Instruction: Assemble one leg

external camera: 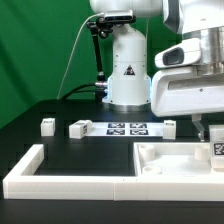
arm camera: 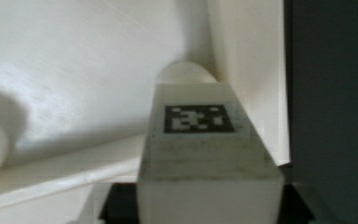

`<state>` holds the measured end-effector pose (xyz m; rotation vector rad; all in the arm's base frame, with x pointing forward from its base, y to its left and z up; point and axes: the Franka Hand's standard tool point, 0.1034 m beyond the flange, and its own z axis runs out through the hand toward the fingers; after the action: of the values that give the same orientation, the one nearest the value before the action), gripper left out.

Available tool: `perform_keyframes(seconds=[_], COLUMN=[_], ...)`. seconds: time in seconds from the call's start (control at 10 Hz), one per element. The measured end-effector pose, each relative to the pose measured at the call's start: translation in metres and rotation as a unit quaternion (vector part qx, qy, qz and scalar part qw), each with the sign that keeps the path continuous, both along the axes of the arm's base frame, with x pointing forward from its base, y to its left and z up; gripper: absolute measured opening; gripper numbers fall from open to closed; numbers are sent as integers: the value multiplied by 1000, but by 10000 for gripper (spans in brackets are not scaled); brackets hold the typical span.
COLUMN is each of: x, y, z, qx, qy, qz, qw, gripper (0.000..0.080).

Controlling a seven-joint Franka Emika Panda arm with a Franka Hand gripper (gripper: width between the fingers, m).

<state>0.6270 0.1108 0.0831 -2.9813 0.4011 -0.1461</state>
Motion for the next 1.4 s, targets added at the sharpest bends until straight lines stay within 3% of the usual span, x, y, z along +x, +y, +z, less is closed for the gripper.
perform_keyframes(seconds=[0.3, 0.8, 0.9, 1.1, 1.3, 1.4], x=[-3, -7, -7, -8, -10, -9], y=[-4, -5, -5, -4, 1, 3], z=[-2, -3, -3, -4, -3, -1], qx=[32, 75, 81, 80, 70, 69], qy=[-1, 43, 49, 48, 68, 69], qz=[-212, -469, -487, -478, -436, -429], qw=[977, 879, 869, 873, 894, 898], gripper=[290, 293, 293, 295, 606, 636])
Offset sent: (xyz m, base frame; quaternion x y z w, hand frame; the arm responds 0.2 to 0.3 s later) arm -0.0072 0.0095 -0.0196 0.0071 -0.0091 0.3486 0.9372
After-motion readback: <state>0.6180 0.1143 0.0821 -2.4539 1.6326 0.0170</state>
